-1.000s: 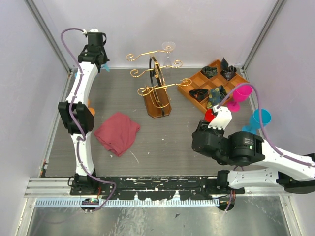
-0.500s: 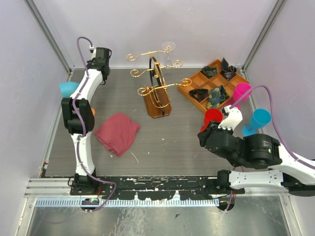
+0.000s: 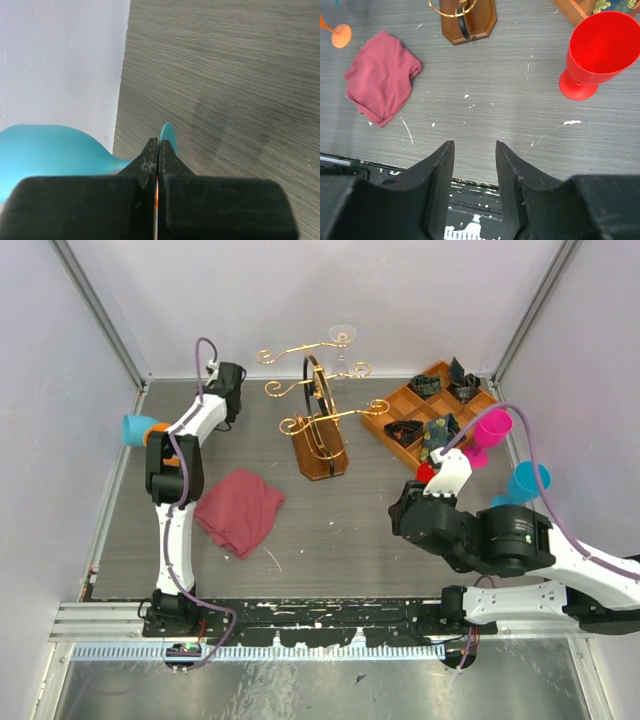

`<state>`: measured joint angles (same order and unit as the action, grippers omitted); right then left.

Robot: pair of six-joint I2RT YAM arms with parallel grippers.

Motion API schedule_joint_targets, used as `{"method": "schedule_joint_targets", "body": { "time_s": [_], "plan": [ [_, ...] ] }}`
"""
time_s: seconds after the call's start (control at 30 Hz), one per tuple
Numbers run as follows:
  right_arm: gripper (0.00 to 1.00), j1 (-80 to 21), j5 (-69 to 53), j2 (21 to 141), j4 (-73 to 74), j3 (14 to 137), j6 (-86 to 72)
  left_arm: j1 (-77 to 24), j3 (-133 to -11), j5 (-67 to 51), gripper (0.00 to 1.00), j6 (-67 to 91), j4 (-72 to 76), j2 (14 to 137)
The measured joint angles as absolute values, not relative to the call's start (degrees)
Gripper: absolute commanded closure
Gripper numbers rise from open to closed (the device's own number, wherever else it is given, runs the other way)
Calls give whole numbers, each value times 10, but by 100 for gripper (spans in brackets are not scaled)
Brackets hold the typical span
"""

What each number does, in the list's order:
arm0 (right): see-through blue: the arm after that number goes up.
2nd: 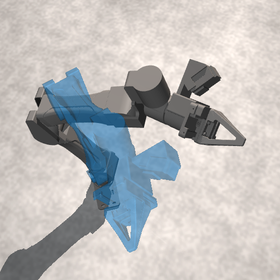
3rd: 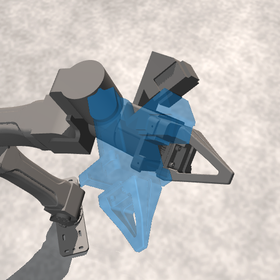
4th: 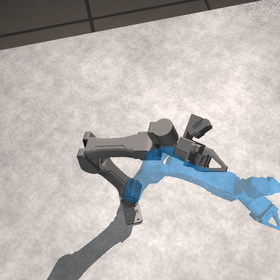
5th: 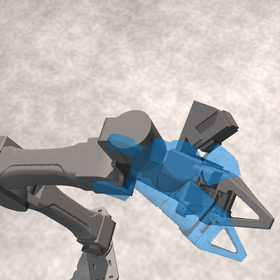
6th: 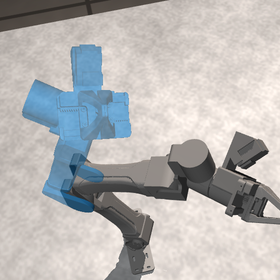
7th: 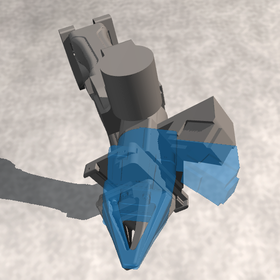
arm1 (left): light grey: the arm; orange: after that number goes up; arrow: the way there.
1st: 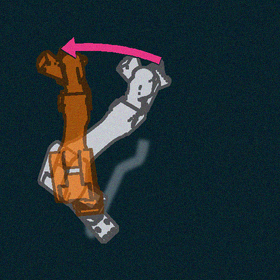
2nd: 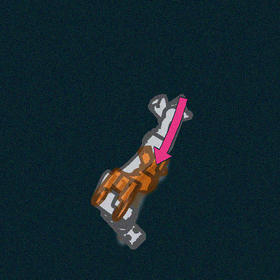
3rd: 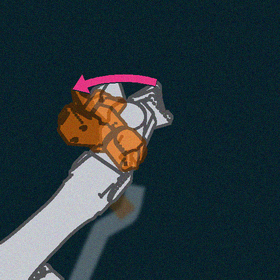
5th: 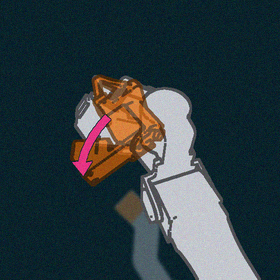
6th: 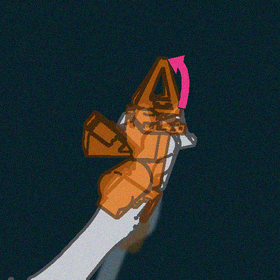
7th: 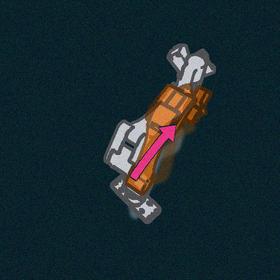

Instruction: Take the wine glass off the wine glass rack

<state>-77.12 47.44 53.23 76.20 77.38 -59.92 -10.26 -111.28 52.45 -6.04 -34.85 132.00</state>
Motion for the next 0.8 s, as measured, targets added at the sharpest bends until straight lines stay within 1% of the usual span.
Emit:
{"method": "schedule_joint_targets", "body": {
  "time_s": [0.63,0.8],
  "plan": [
    [56,-771,475,505,728,792,-561,-111,-1117,555,100,-121,-321,1410],
    [56,-771,477,503,724,791,-557,-112,-1118,567,92,-124,-320,1423]
  ]
}}
